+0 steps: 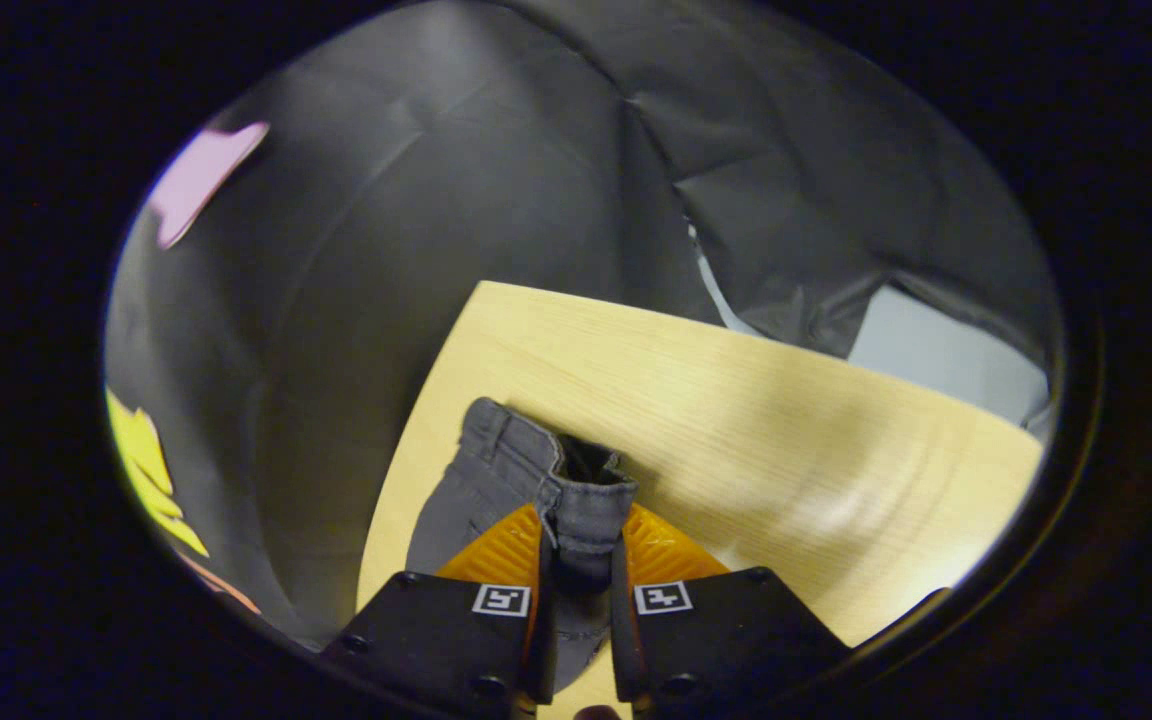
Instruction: Grasp the waist and the cuffs of the jeans and fold them to make the two legs overlap; first hold the waist and fold one-third of the jeans toward the cuffs, then hold the cuffs and fold the remaining one-third in the same direction to finish folding.
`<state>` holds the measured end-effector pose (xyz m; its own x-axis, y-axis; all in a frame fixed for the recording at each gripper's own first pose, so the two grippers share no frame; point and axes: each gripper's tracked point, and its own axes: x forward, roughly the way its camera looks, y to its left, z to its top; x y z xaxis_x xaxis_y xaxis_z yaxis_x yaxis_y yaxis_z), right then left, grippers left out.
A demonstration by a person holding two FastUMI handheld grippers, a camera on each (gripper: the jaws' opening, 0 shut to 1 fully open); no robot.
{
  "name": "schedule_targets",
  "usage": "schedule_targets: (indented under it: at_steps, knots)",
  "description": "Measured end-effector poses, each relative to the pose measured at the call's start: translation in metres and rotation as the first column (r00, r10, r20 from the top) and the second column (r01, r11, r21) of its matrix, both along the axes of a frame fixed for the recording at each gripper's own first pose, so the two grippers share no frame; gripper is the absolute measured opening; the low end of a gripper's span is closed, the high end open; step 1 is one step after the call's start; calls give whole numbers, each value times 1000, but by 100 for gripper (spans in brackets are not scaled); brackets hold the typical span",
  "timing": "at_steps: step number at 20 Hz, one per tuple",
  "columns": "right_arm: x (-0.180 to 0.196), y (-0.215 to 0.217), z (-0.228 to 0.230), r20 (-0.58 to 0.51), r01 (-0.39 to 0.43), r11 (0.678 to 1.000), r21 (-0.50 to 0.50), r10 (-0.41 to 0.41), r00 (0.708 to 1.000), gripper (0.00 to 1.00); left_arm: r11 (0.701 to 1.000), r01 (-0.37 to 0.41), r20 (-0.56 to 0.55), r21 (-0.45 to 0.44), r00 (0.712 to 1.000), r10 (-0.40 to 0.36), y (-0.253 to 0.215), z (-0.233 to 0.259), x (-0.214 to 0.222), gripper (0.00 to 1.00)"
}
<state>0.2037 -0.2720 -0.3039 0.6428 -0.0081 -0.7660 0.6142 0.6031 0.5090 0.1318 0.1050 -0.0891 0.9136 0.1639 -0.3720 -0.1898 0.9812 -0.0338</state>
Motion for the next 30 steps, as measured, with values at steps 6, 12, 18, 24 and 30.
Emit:
schedule_targets:
  at_steps: [6,12,18,24,30]
  knots:
    - [14,68,121,199,-244,911,-332,320,926,19,998,-54,14,-19,998,54,65,-12,-13,84]
    - [15,194,199,222,-442,669,-597,667,711,23,993,-85,104,78,992,77,135,-4,-18,84]
    - [-19,306,168,116,-532,497,-686,796,594,23,991,-117,145,64,984,107,188,-21,-26,84]
    - [-52,397,35,-114,-667,301,-682,857,503,23,985,-158,81,-72,983,163,228,-59,-47,84]
    - [-71,413,-29,-262,-752,153,-641,878,401,32,964,-193,41,-181,978,203,249,-84,-52,84]
